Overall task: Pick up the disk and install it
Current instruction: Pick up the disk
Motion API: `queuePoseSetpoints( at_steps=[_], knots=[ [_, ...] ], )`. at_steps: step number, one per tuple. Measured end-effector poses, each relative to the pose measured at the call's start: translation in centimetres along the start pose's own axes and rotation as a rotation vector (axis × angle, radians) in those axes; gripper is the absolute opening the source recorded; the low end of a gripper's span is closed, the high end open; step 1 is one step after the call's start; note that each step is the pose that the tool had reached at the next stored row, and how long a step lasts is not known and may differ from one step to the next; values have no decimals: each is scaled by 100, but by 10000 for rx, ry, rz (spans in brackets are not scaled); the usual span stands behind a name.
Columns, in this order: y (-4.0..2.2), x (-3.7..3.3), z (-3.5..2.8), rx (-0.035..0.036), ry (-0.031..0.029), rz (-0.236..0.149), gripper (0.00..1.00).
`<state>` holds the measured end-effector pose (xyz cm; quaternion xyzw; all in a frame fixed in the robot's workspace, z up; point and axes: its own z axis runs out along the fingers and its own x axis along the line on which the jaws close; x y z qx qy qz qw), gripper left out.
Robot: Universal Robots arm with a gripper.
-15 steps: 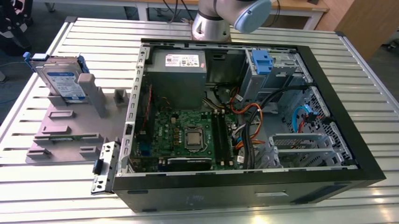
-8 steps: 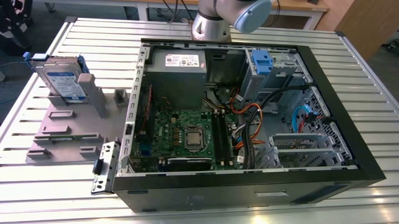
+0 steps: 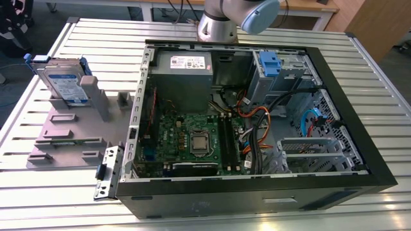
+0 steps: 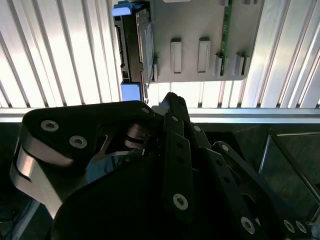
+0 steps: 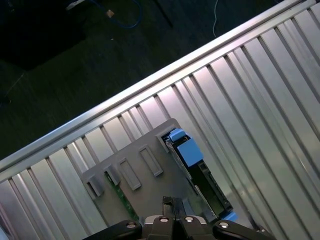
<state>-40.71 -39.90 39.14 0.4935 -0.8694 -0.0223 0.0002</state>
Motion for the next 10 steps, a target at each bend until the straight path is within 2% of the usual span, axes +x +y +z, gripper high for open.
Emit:
queuePoseSetpoints(
  at_steps=[10],
  knots=[
    [0, 0, 0, -4, 8, -203, 11]
  ],
)
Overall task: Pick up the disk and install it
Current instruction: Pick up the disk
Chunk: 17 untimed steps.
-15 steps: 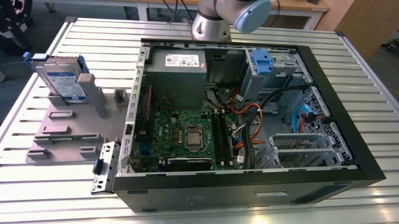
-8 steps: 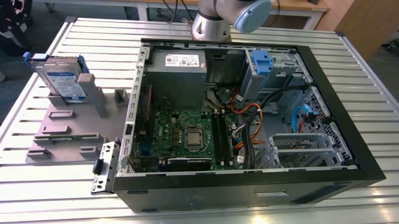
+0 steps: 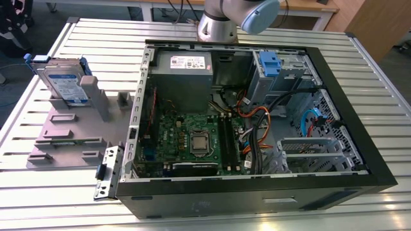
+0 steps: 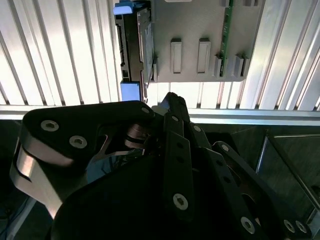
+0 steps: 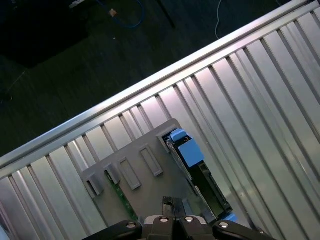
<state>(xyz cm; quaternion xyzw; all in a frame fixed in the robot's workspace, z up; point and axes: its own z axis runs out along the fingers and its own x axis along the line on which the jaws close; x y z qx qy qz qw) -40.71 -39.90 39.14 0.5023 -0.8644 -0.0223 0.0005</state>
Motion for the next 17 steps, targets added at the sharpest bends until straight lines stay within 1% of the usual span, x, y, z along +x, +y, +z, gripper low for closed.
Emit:
queuePoseSetpoints(
  at_steps=[17],
  knots=[
    [-2, -1, 0, -7, 13, -347, 11]
  ],
)
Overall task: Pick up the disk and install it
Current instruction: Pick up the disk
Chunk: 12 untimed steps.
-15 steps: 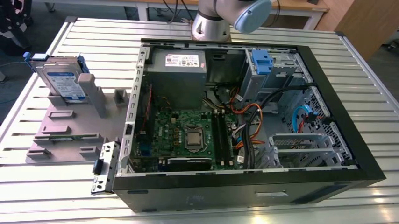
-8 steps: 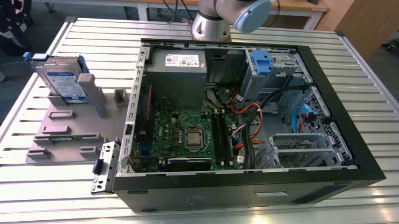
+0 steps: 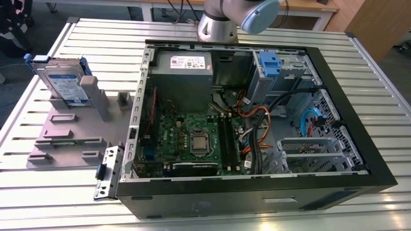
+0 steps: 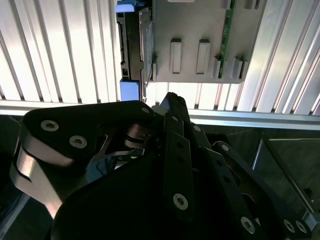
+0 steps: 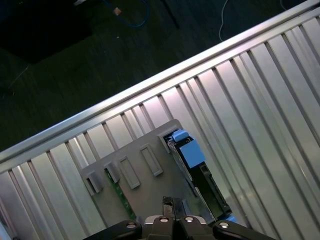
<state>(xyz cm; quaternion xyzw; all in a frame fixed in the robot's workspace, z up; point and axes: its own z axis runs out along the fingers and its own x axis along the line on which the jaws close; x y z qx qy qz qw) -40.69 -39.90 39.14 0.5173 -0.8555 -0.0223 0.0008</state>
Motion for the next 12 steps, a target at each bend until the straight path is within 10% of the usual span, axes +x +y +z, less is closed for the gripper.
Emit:
queuePoseSetpoints(
  at_steps=[12],
  knots=[
    [-2, -1, 0, -5, 9, -240, 11]
  ],
)
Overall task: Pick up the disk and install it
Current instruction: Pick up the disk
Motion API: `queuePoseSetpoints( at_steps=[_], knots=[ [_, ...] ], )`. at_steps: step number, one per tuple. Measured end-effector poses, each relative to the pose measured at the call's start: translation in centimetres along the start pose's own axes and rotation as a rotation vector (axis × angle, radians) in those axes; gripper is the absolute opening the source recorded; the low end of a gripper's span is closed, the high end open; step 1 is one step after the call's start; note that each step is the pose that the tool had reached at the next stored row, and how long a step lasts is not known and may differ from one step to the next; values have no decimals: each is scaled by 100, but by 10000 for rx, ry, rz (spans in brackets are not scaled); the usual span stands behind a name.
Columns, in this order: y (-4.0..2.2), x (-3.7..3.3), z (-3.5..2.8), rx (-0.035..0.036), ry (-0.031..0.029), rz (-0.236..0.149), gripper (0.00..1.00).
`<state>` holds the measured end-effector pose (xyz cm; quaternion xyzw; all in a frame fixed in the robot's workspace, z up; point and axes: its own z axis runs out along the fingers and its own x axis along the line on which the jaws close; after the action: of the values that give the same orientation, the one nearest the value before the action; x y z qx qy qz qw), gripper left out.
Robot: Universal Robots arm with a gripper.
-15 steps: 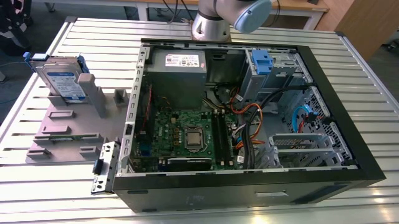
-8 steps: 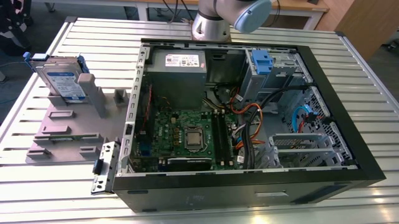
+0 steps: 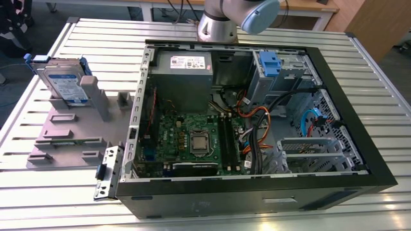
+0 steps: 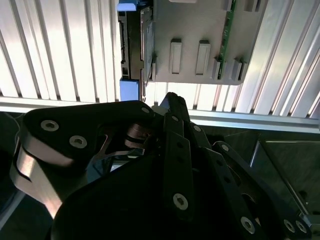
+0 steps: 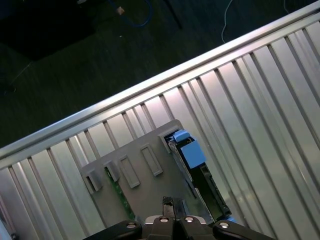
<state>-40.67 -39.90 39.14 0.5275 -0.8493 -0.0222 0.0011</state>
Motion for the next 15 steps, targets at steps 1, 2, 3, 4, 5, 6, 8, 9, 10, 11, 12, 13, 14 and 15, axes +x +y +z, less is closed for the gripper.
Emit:
queuePoseSetpoints(
  at_steps=[1, 2, 3, 4, 5, 6, 8, 9, 10, 11, 12, 13, 14, 15],
  knots=[
    [0, 0, 0, -1, 1, -21, 11],
    [0, 0, 0, -1, 2, -43, 11],
    [0, 0, 0, -2, 3, -64, 11],
    [0, 0, 0, -2, 3, -83, 11],
    [-1, 0, 0, -1, 5, -104, 11],
    [-1, 0, 0, -2, 6, -125, 11],
    [-1, 0, 0, -4, 7, -165, 11],
    [-1, 0, 0, -5, 8, -186, 11],
    [-1, 0, 0, -5, 8, -207, 11],
    [-1, 0, 0, -5, 9, -227, 11],
    [-1, 0, 0, -5, 10, -247, 11],
    [-1, 0, 0, -6, 11, -269, 11],
    [-1, 0, 0, -7, 12, -290, 11],
    [-1, 0, 0, -6, 12, -313, 11]
  ],
)
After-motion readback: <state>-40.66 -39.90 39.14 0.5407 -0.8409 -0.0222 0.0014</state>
